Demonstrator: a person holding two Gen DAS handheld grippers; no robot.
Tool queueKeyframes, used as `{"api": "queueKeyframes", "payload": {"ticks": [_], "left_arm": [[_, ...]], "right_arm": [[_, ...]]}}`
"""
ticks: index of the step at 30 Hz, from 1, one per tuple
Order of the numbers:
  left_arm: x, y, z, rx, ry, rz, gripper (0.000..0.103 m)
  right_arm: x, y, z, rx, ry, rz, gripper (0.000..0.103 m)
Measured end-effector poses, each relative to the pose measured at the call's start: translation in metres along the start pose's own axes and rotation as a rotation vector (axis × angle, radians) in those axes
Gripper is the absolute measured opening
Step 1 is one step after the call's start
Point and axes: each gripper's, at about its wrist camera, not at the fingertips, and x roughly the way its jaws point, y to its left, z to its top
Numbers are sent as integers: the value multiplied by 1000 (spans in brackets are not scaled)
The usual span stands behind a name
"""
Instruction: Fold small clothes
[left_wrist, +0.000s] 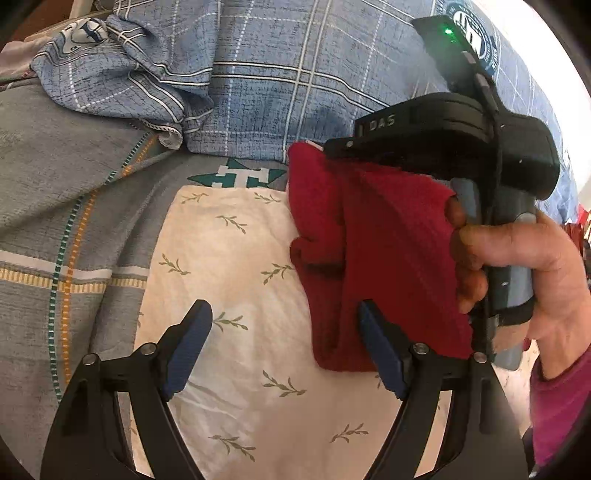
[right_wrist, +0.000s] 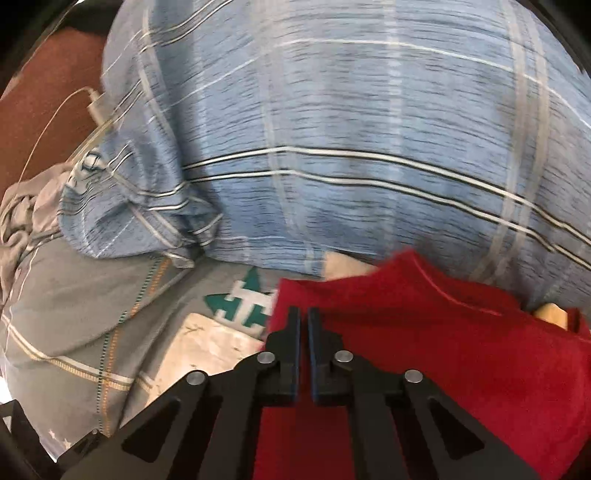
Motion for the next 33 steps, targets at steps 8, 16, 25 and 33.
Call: {"api": "queueKeyframes", "payload": {"ticks": [8, 16, 25, 33], "left_arm": [[2, 8, 6, -48, -2, 9, 81], [2, 0, 4, -23, -4, 23, 81], [-2, 7, 7, -50, -14, 17, 81], [5, 7, 6, -40, -9, 17, 81]], "right_arm": [[-2, 3, -12, 55, 2, 32, 17], [-1, -5, -14, 24, 14, -97, 59], [-20, -10, -21, 7, -67, -27, 9], [20, -6, -24, 5, 18, -14, 8]]}}
